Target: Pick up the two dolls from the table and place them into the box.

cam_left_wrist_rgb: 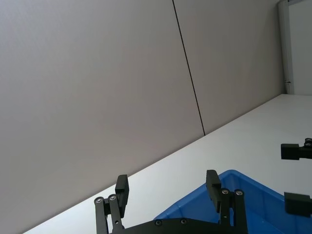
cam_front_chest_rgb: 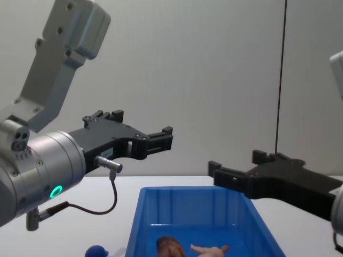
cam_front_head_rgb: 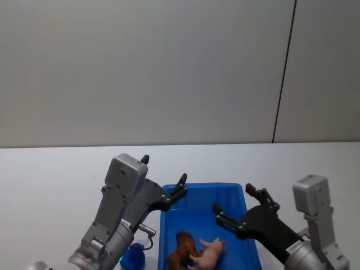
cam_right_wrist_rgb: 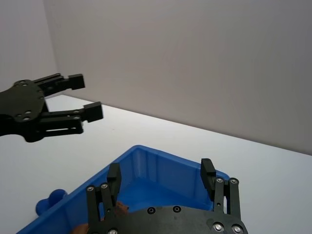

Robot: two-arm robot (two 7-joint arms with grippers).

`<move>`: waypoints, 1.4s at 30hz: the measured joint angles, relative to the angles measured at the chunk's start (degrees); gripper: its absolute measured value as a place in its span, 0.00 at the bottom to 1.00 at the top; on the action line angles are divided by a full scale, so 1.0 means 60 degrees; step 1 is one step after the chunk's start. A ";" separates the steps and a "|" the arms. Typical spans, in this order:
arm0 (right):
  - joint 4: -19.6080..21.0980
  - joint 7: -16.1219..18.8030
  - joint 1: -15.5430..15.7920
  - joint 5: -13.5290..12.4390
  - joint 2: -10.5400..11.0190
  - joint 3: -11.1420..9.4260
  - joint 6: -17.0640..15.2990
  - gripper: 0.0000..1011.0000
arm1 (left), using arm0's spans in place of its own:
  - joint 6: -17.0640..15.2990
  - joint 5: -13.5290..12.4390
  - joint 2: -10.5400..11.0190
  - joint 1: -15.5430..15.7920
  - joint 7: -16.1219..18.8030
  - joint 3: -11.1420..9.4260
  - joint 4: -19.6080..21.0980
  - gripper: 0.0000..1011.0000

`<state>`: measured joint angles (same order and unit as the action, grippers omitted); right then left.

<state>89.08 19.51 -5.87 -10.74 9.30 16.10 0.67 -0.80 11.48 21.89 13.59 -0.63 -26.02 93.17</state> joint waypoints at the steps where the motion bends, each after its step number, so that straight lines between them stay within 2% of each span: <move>1: 0.0035 -0.0124 0.0036 0.0004 0.0023 -0.0018 0.0008 0.99 | 0.0000 0.0000 0.0000 0.0000 0.0000 0.0000 0.0001 0.99; 20: 0.0710 -0.2008 0.0851 -0.0188 0.0487 -0.0382 0.0200 0.99 | 0.0000 0.0000 0.0000 0.0000 0.0000 0.0000 0.0001 0.99; 32: 0.0895 -0.2461 0.1090 -0.0276 0.0620 -0.0487 0.0253 0.99 | -0.0143 0.0059 0.0062 -0.0068 0.0007 0.0044 0.0078 0.99; 42: 0.0954 -0.2607 0.1166 -0.0303 0.0665 -0.0521 0.0270 0.99 | -0.0736 0.0423 0.0377 -0.0340 0.0083 0.0216 0.0421 0.99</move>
<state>94.81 3.87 1.13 -12.56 13.29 12.97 2.29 -5.22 14.02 24.15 11.55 -0.13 -24.73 95.70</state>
